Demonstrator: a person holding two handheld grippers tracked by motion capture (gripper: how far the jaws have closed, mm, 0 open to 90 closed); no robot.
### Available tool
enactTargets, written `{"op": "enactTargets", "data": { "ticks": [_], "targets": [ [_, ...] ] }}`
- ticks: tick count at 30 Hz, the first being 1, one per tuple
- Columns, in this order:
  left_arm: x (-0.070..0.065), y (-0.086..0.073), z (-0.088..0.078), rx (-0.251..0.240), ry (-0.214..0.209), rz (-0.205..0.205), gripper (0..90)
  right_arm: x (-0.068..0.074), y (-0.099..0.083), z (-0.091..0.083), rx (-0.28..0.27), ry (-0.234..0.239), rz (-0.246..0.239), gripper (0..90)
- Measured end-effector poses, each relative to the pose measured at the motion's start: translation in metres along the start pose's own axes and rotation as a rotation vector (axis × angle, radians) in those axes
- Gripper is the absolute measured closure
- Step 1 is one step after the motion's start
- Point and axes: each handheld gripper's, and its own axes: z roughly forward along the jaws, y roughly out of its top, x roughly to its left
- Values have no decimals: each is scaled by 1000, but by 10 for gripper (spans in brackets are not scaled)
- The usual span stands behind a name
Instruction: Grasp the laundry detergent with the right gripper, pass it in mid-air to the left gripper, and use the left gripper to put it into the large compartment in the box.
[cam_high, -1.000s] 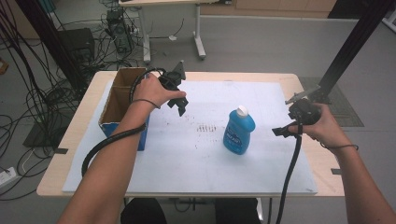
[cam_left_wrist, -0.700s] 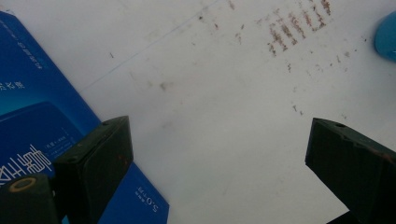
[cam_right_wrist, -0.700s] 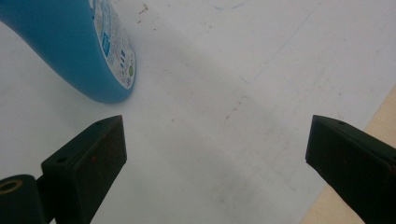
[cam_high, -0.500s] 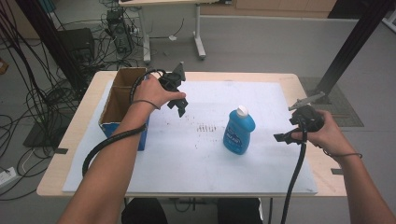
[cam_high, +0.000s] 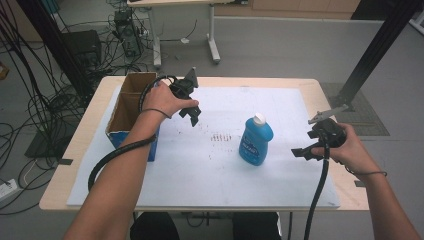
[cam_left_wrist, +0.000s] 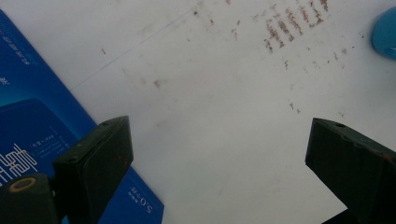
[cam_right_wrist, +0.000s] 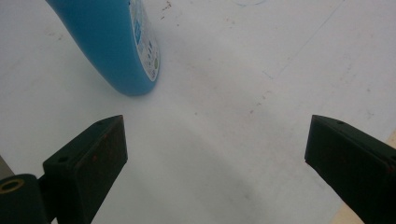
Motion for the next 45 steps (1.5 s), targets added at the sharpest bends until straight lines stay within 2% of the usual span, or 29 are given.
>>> {"op": "enactTargets", "data": {
  "ticks": [8,19,45],
  "targets": [
    [-1,-1,1,1,7,0,77,4,-5,3,-15,10,-5,54],
    [-1,-2,0,-1,6,-1,77,6,-17,12,-43,24,14,44],
    [-3,-1,5,5,2,1,78,17,-37,28,-113,63,7,47]
  ]
}}
